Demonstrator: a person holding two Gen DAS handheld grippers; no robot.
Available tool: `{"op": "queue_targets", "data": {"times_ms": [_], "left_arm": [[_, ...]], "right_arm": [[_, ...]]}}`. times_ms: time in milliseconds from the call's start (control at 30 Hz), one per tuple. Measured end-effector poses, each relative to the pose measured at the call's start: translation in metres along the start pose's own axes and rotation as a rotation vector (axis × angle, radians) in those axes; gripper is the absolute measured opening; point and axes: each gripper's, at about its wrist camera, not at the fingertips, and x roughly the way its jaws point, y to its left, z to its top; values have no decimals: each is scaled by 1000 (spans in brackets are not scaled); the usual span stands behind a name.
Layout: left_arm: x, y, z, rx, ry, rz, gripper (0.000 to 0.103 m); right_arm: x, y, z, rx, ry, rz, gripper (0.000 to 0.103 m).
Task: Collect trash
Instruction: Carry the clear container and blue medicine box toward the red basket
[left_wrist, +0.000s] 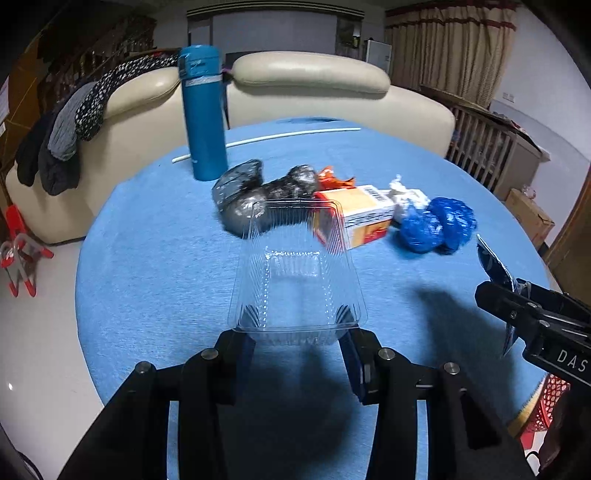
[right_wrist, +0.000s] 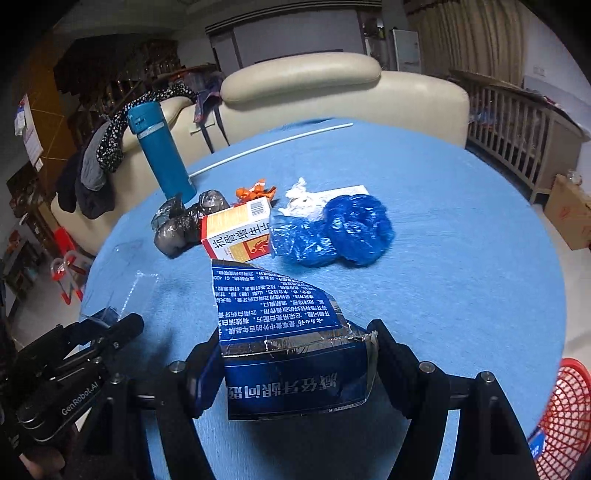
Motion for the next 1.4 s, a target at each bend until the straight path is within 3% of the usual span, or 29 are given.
{"op": "queue_targets", "data": {"times_ms": [467,1067,1400], "left_arm": [[-26,-31,0,68,-43,-24,45],[-46,-60,-2,139,-79,-26,45],[-55,-82,-2,194,-93,5,45]], "right_arm": [[-39,-16,-9,38,-58,-40,75],[-60,-40,-23,98,-91,-58,75],[-72,-60,-30,148,-118,-58,75]]}}
